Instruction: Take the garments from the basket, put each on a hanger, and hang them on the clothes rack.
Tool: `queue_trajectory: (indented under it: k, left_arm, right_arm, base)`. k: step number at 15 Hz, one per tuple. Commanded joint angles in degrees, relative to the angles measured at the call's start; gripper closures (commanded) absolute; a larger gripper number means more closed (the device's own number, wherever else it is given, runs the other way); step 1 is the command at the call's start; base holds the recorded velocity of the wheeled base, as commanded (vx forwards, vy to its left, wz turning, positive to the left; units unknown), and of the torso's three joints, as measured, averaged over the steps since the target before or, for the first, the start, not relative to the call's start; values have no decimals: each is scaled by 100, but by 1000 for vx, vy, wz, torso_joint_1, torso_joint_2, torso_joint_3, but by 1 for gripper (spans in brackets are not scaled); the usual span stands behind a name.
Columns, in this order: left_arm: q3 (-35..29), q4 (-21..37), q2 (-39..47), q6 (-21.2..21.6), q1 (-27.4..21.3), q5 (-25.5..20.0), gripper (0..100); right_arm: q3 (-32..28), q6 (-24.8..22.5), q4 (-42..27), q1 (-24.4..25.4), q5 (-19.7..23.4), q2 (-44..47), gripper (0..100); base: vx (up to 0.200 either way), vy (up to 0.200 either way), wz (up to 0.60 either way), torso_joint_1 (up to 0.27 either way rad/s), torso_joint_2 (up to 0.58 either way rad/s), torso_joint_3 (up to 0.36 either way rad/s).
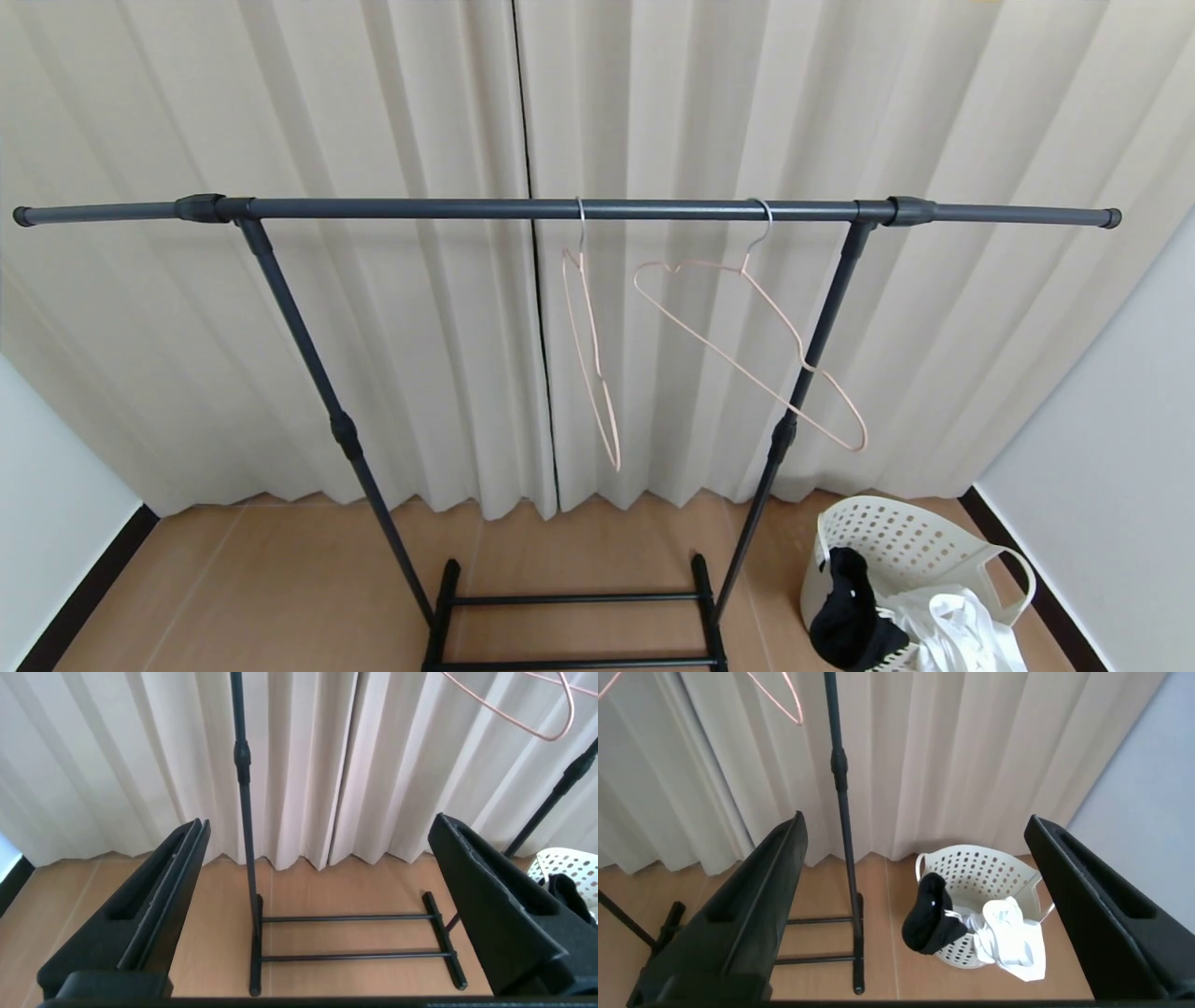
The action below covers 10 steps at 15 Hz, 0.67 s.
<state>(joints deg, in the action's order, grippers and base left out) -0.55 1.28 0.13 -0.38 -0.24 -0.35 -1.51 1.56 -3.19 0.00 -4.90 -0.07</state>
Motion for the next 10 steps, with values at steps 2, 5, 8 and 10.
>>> queue_trajectory:
  k: [2,5,8,10]
  left_arm:
    - [2,4,-13,3,-2,-9,0]
    - [-7,13,-13,-6,-2,-140,0]
    - [-15,21,-13,-15,-2,-149,0]
    - [-15,30,-13,-15,-2,-149,0]
  right_arm:
    - [2,2,-6,0,-2,7,0]
    - [2,2,-6,0,7,7,0]
    - [2,2,-6,0,-2,7,0]
    - [2,2,-6,0,7,7,0]
  base:
    - [0,0,0,-141,334,176]
    - [0,0,0,-147,349,193]
    - [0,0,0,-159,372,216]
    - [0,0,0,-158,388,224]
